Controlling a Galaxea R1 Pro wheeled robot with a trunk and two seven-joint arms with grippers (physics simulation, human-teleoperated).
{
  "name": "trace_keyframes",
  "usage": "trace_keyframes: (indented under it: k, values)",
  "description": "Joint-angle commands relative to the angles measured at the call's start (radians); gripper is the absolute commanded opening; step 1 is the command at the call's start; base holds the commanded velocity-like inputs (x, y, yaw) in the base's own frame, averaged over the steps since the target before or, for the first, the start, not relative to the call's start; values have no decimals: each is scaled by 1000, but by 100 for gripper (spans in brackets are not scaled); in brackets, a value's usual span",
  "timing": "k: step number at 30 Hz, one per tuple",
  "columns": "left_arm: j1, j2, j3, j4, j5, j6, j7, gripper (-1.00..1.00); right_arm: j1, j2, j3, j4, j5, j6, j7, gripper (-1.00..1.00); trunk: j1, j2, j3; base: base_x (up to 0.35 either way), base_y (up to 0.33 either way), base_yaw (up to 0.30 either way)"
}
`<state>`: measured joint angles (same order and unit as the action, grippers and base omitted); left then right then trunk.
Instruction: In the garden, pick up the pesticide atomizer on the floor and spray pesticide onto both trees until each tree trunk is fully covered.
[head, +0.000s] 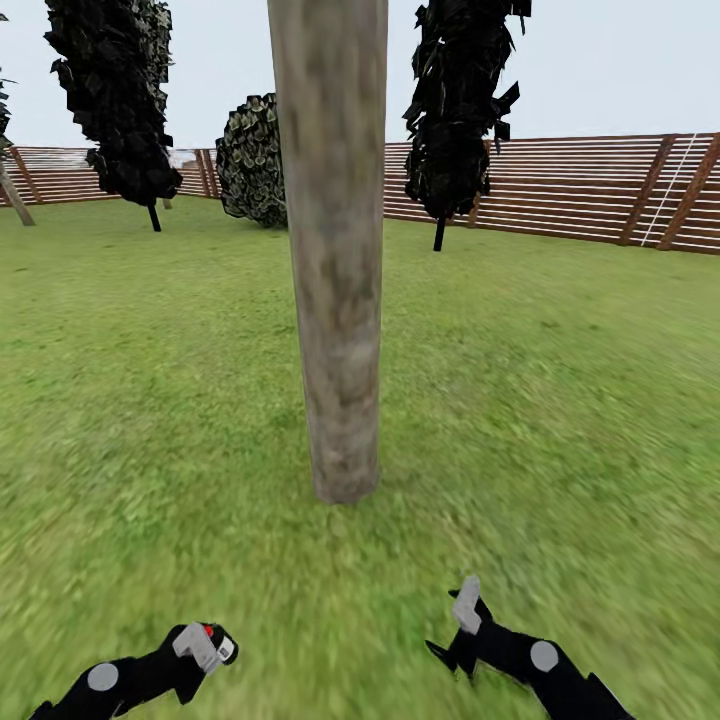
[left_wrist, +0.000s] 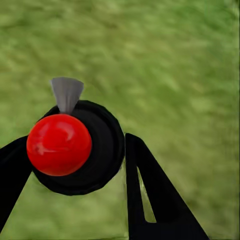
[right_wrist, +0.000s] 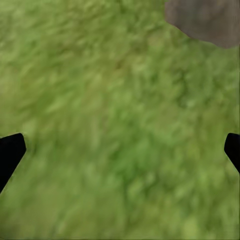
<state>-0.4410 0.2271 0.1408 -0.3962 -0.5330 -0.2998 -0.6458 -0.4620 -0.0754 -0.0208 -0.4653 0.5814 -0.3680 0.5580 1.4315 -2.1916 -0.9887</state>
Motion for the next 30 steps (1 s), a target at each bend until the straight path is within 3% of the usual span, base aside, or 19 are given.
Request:
trace_keyframes:
  k: [1,4,6,10,15,19,20,21,24,25,27,28,30]
  values:
    - [-18,-3,9,-4,-42,10,-41,-100,-14,0,-2,-3,10,3,35,100,0,0,-1,0,0,0]
    - [-72,-10,10,-30,-130,38,-144,-100,-46,0,-1,-9,13,14,169,100,0,0,-1,0,0,0]
    - [-102,-12,10,-51,-164,75,-188,-100,-60,0,-1,-34,15,17,255,100,0,0,-1,0,0,0]
    - [-116,-14,5,-79,-178,128,-210,-100,-67,1,-1,-65,14,18,294,100,0,0,-1,0,0,0]
    - [-119,-15,-53,-87,-181,143,-213,-100,-69,25,0,-71,16,20,302,100,0,0,-1,0,0,0]
    - [-119,-34,-87,-88,-183,145,-219,-100,-69,50,9,-74,17,23,304,100,0,0,-1,0,0,0]
    - [-119,-39,-98,-88,-183,145,-224,-100,-69,63,19,-75,17,27,304,-100,0,0,-1,0,0,0]
    - [-119,-51,-118,-89,-183,147,-233,-100,-69,83,50,-76,18,34,303,-100,0,0,-1,0,0,0]
    - [-119,-72,-136,-89,-184,147,-240,-100,-70,99,98,-78,18,40,303,-100,0,0,-1,0,0,0]
    - [-120,-95,-174,-89,-187,148,-242,-100,-71,119,109,-78,18,41,303,-100,0,0,-1,0,0,0]
    - [-120,-115,-240,-89,-185,150,-242,-100,-72,158,112,-79,19,42,303,-100,0,0,-1,0,0,0]
    - [-120,-139,-264,-89,-187,150,-242,-100,-74,183,114,-84,28,43,303,-100,0,0,-1,0,0,0]
    - [-120,-153,-310,-89,-187,152,-242,-100,-82,208,113,-96,101,44,303,-100,0,0,-1,0,0,0]
